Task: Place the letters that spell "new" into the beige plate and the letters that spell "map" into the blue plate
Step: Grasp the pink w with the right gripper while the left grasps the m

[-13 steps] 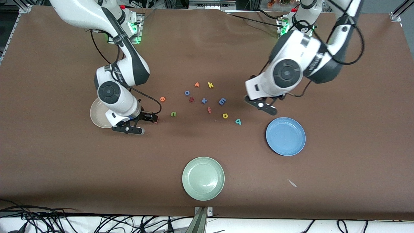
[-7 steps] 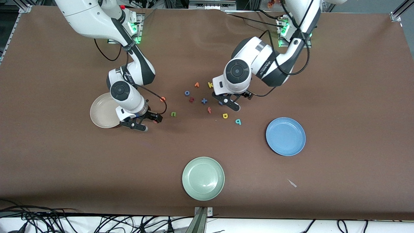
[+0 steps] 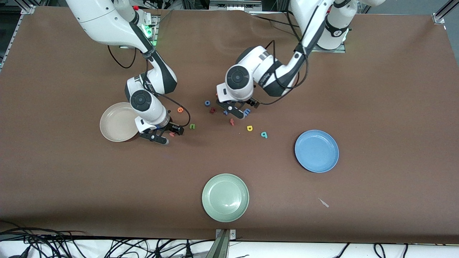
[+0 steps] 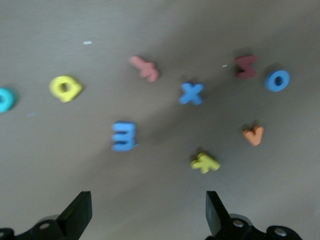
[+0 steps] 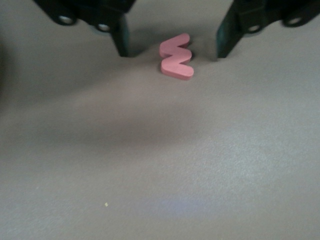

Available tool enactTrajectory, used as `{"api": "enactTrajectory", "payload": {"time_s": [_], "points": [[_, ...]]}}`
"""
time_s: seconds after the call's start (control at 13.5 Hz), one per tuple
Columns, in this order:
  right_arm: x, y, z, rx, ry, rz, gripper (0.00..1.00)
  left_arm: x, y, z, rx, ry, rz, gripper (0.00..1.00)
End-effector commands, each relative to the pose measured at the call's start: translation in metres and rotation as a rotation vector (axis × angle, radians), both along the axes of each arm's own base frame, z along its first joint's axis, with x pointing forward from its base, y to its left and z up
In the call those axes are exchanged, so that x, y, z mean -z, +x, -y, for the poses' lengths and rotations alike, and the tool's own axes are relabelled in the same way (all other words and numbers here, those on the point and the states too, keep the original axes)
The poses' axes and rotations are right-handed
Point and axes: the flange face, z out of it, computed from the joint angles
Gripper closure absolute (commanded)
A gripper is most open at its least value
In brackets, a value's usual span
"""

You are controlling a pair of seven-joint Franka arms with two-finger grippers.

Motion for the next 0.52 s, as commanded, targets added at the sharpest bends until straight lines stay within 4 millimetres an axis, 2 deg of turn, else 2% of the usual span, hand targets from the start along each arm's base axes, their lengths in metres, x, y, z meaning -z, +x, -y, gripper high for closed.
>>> {"api": "enactTrajectory", "payload": {"time_s": [0.0, 0.15, 0.22, 0.37, 0.45], "points": [[0.001, 0.002, -0.002, 0.010, 0.002, 0.012, 0.51, 0.026, -0.008, 0.010, 0.008, 0.007, 0.026, 0.00], [0.001, 0.003, -0.002, 0.012, 0.002, 0.014, 0.73, 0.030, -0.004, 0.002, 0.074, 0.034, 0.069, 0.01], [-0.001, 0.005, -0.003, 0.009, 0.005, 0.019, 0.80, 0.034, -0.003, 0.000, 0.124, 0.030, 0.066, 0.01], [-0.002, 0.006, -0.002, 0.013, 0.005, 0.021, 0.88, 0.039, 0.015, -0.023, 0.126, 0.044, 0.062, 0.01], [-0.007, 0.010, -0.004, 0.002, 0.009, 0.029, 0.91, 0.043, 0.020, -0.028, 0.152, 0.065, 0.092, 0.01]]}}
